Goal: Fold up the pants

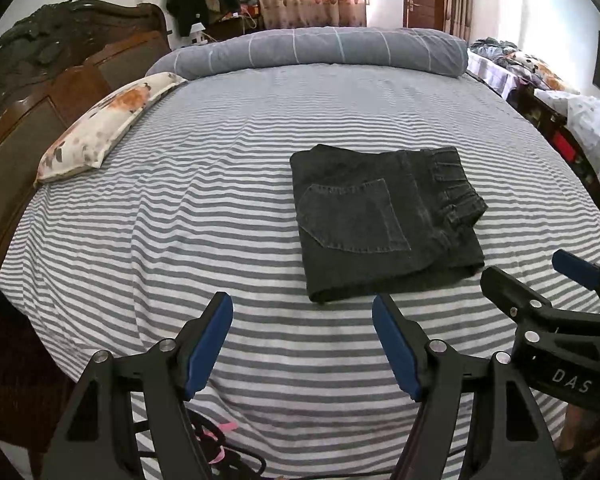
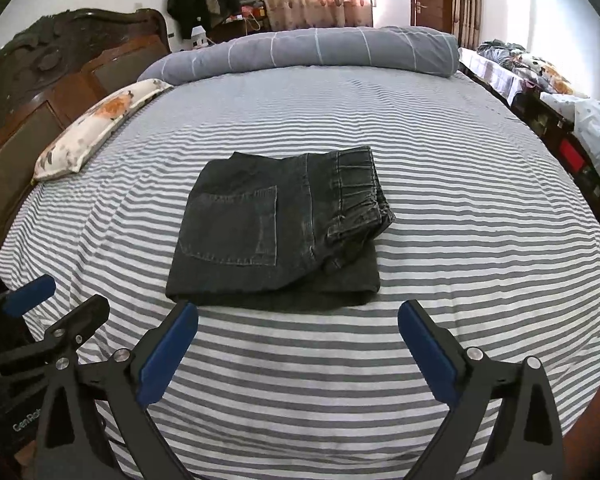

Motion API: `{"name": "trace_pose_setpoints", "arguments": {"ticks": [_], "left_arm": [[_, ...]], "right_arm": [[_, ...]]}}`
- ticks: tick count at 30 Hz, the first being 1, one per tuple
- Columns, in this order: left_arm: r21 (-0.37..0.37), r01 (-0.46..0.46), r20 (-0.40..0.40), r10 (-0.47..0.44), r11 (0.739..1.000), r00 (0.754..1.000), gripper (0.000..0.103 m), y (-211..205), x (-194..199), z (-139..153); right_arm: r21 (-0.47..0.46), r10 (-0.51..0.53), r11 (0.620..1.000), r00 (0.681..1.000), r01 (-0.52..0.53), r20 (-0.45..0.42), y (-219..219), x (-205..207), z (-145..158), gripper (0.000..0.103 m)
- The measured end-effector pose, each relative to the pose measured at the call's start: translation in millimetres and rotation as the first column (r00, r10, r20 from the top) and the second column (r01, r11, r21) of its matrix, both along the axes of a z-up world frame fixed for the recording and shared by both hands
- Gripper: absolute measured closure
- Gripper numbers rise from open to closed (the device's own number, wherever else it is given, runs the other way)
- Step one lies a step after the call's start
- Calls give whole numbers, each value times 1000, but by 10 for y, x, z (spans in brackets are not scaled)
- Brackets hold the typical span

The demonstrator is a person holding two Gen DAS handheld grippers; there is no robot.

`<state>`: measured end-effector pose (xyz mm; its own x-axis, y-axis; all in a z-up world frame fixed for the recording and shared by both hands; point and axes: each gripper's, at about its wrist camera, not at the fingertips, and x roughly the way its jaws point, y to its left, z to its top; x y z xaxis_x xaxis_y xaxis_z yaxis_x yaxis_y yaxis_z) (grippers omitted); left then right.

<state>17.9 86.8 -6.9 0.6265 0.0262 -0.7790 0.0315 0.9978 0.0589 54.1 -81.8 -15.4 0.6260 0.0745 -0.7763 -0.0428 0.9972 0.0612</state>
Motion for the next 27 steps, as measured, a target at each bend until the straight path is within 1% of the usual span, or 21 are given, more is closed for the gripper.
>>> {"name": "trace_pose_setpoints", "arguments": {"ticks": [6,12,21,27], "left_arm": [[4,-9,6,9,1000,1000,30,11,-59,-20],[12,-40,11,40,999,999,30,57,-79,-35],[18,-79,18,78,997,997,30,140,-70,-53],[23,-87,5,87,996,996,30,161,-39,-103]], "right_arm": [[-18,4,1000,1000,-4,5,33,-57,15,4],[-32,9,999,1000,-9,6,67,-88,19,4],[-28,4,1000,1000,-4,-7,50,-115,-27,4],[-24,0,1000,1000,-1,-25,15,-115,-93,4]]}}
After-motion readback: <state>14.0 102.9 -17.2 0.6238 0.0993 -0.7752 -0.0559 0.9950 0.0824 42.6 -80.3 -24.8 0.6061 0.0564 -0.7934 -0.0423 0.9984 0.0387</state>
